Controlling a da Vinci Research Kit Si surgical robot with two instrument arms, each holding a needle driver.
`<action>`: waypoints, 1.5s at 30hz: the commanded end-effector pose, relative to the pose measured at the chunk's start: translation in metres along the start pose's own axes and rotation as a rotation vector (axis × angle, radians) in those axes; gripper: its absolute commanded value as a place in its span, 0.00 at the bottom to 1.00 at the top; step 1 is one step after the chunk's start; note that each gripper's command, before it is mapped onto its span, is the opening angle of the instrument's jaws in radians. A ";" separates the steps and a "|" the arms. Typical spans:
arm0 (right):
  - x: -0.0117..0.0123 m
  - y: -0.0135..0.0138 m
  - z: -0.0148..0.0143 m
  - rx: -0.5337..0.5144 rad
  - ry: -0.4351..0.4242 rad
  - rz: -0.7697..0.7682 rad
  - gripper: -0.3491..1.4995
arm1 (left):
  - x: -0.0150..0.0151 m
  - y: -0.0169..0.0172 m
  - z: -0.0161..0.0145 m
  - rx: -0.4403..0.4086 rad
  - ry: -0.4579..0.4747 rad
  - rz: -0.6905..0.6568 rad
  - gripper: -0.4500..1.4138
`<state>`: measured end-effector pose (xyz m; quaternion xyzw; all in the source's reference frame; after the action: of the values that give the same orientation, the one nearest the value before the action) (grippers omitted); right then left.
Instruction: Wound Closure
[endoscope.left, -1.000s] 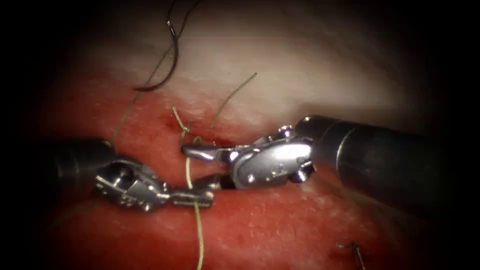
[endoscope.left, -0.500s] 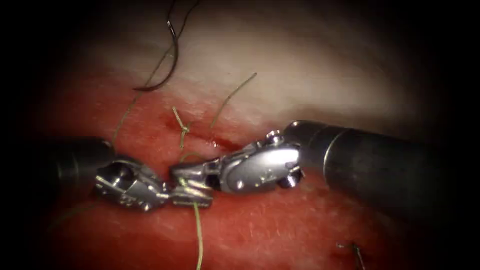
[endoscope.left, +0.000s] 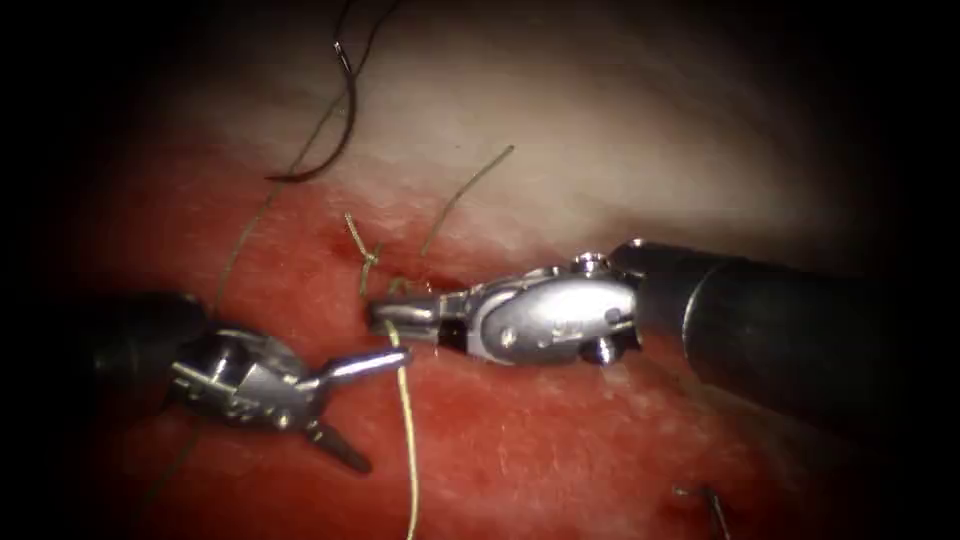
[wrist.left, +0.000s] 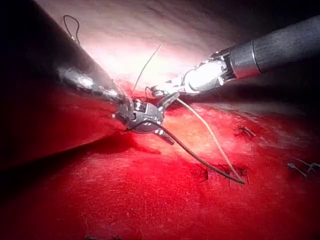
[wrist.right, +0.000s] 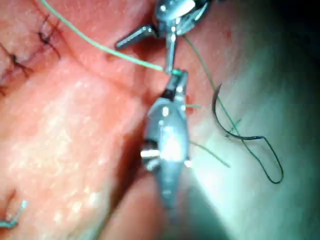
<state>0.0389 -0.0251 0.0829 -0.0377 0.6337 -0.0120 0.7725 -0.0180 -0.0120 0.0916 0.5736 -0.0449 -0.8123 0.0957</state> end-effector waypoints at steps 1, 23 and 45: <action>-0.0008 0.0000 0.0007 -0.002 -0.005 0.016 0.00 | -0.0004 0.0001 0.0007 0.004 -0.001 -0.002 0.77; -0.0103 0.0029 -0.0011 -0.142 -0.309 0.527 0.00 | 0.0022 0.0008 0.0013 0.031 0.092 0.143 0.73; -0.0136 0.0067 -0.0017 -0.197 -0.276 0.712 0.00 | 0.0008 0.0047 0.0073 -0.012 0.155 0.352 0.49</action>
<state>0.0336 -0.0179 0.0948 0.1099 0.4941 0.3239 0.7993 -0.0242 -0.0172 0.0935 0.6173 -0.1312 -0.7360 0.2452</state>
